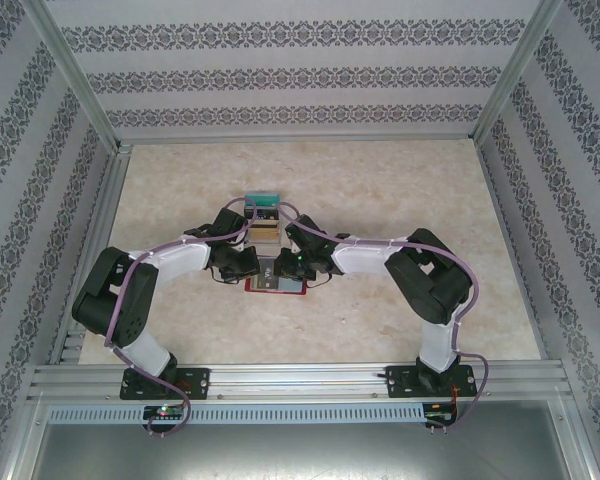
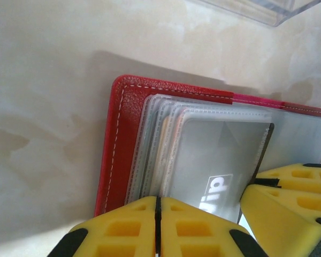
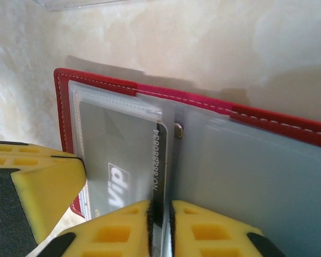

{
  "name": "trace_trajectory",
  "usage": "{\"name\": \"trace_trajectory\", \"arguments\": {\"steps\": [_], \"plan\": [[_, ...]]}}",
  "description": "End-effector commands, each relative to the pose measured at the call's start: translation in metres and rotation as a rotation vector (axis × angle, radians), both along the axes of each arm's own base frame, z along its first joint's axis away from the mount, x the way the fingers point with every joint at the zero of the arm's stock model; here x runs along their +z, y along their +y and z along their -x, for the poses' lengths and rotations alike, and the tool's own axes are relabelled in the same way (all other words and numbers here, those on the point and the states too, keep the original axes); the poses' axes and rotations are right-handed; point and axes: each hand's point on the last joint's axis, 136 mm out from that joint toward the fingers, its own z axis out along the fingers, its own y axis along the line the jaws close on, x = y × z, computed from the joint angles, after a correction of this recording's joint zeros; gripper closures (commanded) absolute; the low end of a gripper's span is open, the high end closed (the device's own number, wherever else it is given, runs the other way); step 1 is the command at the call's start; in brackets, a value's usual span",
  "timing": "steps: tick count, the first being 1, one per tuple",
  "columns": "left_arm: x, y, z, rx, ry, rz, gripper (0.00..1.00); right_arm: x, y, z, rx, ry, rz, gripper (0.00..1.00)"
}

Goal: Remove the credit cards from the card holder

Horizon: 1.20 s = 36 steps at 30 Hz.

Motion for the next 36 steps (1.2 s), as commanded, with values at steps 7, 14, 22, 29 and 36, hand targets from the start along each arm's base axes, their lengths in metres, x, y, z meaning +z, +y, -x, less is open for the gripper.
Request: {"name": "trace_trajectory", "arguments": {"steps": [7, 14, 22, 29, 36], "plan": [[-0.018, 0.011, 0.014, 0.023, 0.078, -0.032, 0.90, -0.011, -0.001, 0.003, -0.014, 0.042, -0.045, 1.00], [-0.018, 0.016, 0.015, 0.028, 0.075, -0.062, 0.92, -0.005, -0.024, 0.000, -0.059, 0.018, -0.043, 1.00], [-0.018, 0.013, 0.015, 0.021, 0.079, -0.048, 0.92, -0.001, -0.026, 0.000, -0.051, 0.014, -0.063, 1.00], [-0.020, 0.013, 0.016, 0.017, 0.085, -0.046, 0.94, -0.007, -0.011, -0.001, -0.039, 0.035, -0.096, 0.76], [-0.022, 0.012, 0.017, 0.014, 0.093, -0.043, 0.95, -0.008, -0.003, -0.002, -0.030, 0.041, -0.121, 0.77]]}}
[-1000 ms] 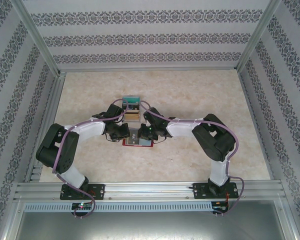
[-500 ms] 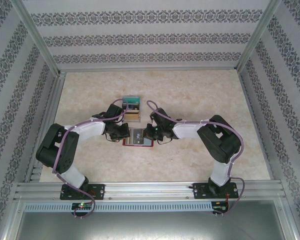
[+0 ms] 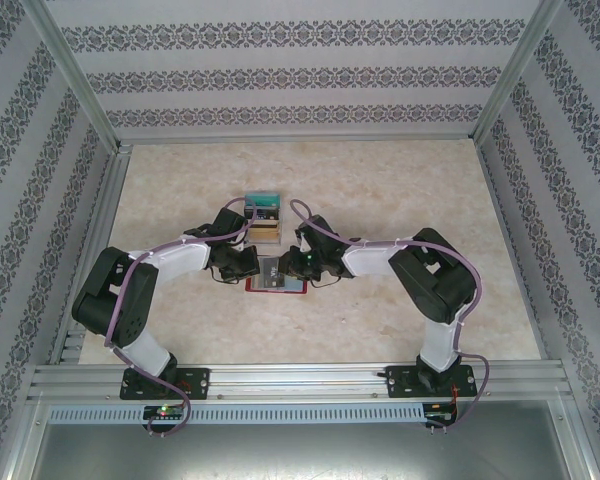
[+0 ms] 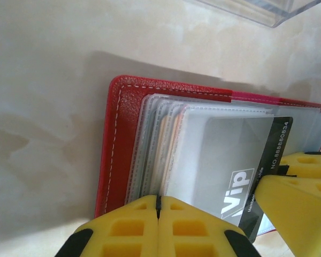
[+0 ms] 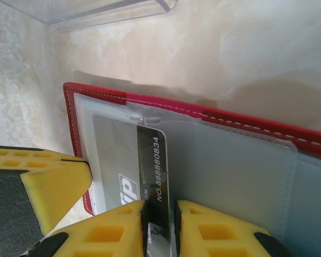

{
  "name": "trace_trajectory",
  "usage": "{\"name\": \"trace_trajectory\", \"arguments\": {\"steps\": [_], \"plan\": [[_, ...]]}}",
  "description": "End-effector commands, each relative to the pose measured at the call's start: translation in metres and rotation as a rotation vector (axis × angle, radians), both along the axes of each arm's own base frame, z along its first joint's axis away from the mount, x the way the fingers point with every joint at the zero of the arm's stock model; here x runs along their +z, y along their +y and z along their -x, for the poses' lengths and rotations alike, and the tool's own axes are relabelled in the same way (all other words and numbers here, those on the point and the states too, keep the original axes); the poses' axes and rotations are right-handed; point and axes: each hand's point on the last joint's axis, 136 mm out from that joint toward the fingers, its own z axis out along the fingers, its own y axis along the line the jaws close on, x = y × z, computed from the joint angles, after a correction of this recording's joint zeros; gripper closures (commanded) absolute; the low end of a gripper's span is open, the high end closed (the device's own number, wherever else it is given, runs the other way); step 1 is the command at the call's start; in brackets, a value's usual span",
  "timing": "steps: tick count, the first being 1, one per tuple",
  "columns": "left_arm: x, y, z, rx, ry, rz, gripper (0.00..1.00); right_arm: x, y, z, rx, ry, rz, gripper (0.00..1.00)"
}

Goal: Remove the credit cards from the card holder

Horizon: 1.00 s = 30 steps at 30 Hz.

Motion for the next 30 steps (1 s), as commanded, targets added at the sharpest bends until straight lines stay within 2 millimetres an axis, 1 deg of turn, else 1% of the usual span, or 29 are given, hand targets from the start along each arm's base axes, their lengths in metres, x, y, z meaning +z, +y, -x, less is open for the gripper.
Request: {"name": "trace_trajectory", "arguments": {"steps": [1, 4, 8, 11, 16, 20, 23, 25, 27, 30], "plan": [[-0.022, 0.012, 0.016, 0.015, 0.092, -0.045, 0.95, -0.008, 0.007, 0.003, 0.011, 0.022, -0.005, 0.77], [-0.021, 0.012, 0.016, 0.013, 0.091, -0.045, 0.95, -0.007, 0.008, 0.003, 0.013, 0.020, -0.008, 0.84], [-0.021, 0.013, 0.017, 0.013, 0.088, -0.050, 0.95, -0.005, -0.001, 0.002, -0.003, 0.007, -0.003, 0.99], [-0.020, 0.014, 0.016, 0.013, 0.085, -0.056, 0.95, -0.004, -0.012, 0.000, -0.019, -0.003, 0.003, 1.00], [-0.021, 0.015, 0.016, 0.010, 0.087, -0.063, 0.96, -0.005, -0.037, -0.001, -0.052, -0.010, 0.019, 1.00], [-0.021, 0.015, 0.016, 0.009, 0.088, -0.062, 0.96, -0.011, -0.056, 0.001, -0.076, 0.001, 0.035, 1.00], [-0.020, 0.015, 0.016, 0.009, 0.085, -0.062, 0.96, -0.010, -0.068, 0.002, -0.089, -0.003, 0.041, 1.00], [-0.019, 0.015, 0.015, 0.008, 0.082, -0.059, 0.96, -0.004, -0.074, 0.001, -0.093, -0.019, 0.037, 1.00], [-0.016, 0.014, 0.014, 0.008, 0.075, -0.056, 0.96, 0.007, -0.077, -0.001, -0.090, -0.046, 0.033, 1.00], [-0.010, 0.012, 0.012, 0.006, 0.059, -0.046, 0.95, 0.032, -0.079, -0.008, -0.076, -0.106, 0.018, 1.00]]}}
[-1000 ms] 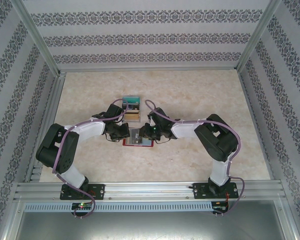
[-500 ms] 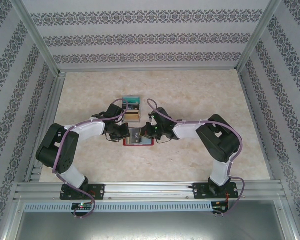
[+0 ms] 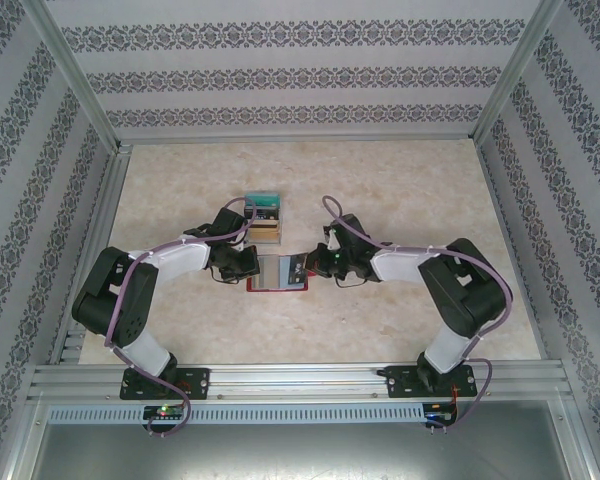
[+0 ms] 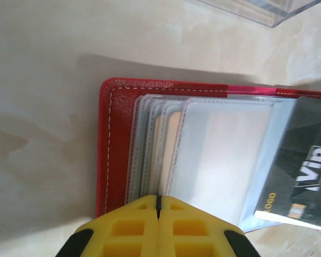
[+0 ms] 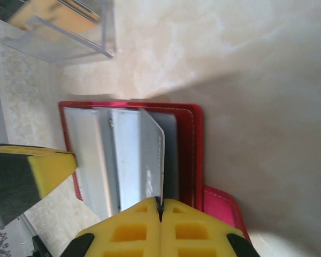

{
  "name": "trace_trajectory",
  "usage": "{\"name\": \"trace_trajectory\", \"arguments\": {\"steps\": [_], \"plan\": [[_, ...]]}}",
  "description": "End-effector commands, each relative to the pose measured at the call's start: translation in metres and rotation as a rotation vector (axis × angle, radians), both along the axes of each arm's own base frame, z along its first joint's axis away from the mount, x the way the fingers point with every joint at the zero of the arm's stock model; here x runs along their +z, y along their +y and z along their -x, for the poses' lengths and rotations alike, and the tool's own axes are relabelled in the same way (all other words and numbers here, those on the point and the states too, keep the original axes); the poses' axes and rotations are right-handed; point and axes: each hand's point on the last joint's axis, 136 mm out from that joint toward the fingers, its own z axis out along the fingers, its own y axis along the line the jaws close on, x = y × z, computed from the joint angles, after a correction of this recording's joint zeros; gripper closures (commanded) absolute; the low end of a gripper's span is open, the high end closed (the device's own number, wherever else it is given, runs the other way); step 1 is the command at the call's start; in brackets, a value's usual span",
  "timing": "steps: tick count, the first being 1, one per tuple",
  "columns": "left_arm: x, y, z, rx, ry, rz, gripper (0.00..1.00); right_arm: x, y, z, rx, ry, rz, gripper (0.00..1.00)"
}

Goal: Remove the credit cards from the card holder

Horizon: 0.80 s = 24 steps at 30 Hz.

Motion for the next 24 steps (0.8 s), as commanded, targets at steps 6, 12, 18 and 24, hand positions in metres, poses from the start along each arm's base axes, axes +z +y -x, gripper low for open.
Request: {"name": "trace_trajectory", "arguments": {"steps": [6, 12, 18, 24], "plan": [[0.027, 0.013, -0.002, 0.031, -0.022, -0.025, 0.87, 0.068, -0.004, -0.016, 0.080, -0.176, 0.051, 1.00], [0.069, 0.040, -0.010, 0.139, -0.108, -0.036, 0.38, 0.108, 0.001, -0.036, 0.218, -0.324, 0.224, 0.99], [0.106, 0.078, -0.002, 0.271, -0.186, -0.085, 0.01, 0.133, 0.028, -0.063, 0.414, -0.484, 0.423, 1.00], [0.130, 0.104, 0.014, 0.357, -0.244, -0.102, 0.00, 0.141, 0.063, -0.085, 0.636, -0.674, 0.611, 1.00]]}}
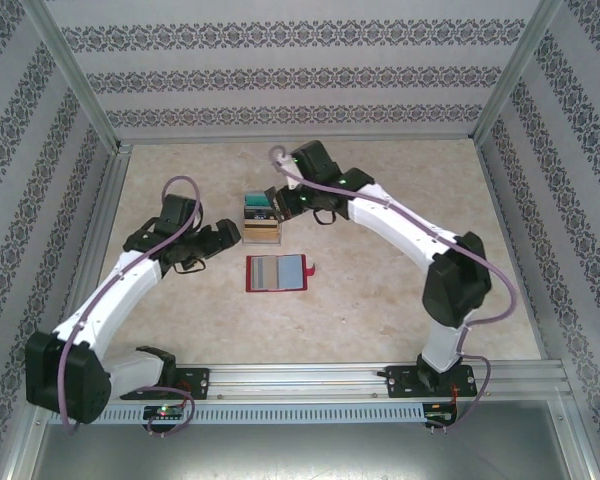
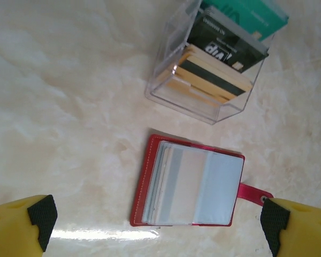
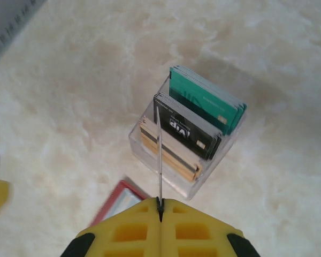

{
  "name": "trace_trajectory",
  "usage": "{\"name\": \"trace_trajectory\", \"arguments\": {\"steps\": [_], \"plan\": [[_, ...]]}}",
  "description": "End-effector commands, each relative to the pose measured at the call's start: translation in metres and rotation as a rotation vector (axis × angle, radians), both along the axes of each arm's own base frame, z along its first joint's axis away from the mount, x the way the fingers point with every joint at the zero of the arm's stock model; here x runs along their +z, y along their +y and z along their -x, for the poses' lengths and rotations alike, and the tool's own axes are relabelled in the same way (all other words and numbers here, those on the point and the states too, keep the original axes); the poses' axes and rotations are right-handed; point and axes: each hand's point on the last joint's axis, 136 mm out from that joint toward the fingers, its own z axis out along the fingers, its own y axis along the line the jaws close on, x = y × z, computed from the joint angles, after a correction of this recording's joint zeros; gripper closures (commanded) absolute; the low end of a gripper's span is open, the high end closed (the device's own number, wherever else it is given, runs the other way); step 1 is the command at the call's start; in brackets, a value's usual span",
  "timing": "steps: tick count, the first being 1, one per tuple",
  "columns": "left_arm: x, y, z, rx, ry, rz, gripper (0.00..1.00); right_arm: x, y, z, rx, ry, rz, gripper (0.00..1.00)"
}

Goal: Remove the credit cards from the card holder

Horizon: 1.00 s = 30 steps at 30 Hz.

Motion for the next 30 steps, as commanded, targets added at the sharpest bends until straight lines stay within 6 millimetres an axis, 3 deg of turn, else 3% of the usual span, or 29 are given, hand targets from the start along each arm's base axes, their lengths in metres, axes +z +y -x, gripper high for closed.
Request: {"name": "trace_trajectory", "arguments": {"steps": [1, 8, 12, 20, 30], "plan": [[0.004, 0.023, 0.020, 0.082, 0.026, -0.045, 0.00, -0.017, 0.000, -0.002, 0.151, -0.118, 0.256, 1.00], [0.012, 0.036, 0.040, 0.116, 0.006, -0.070, 0.00, -0.020, 0.038, -0.018, 0.345, -0.361, 0.496, 1.00], [0.011, 0.040, 0.048, 0.128, 0.012, -0.075, 0.00, -0.036, 0.050, -0.025, 0.412, -0.435, 0.633, 1.00], [0.013, 0.045, 0.058, 0.150, -0.004, -0.077, 0.00, -0.064, 0.052, -0.039, 0.475, -0.469, 0.772, 1.00], [0.010, 0.050, 0.067, 0.165, 0.004, -0.086, 0.00, -0.098, 0.053, -0.035, 0.522, -0.408, 0.776, 1.00]]}}
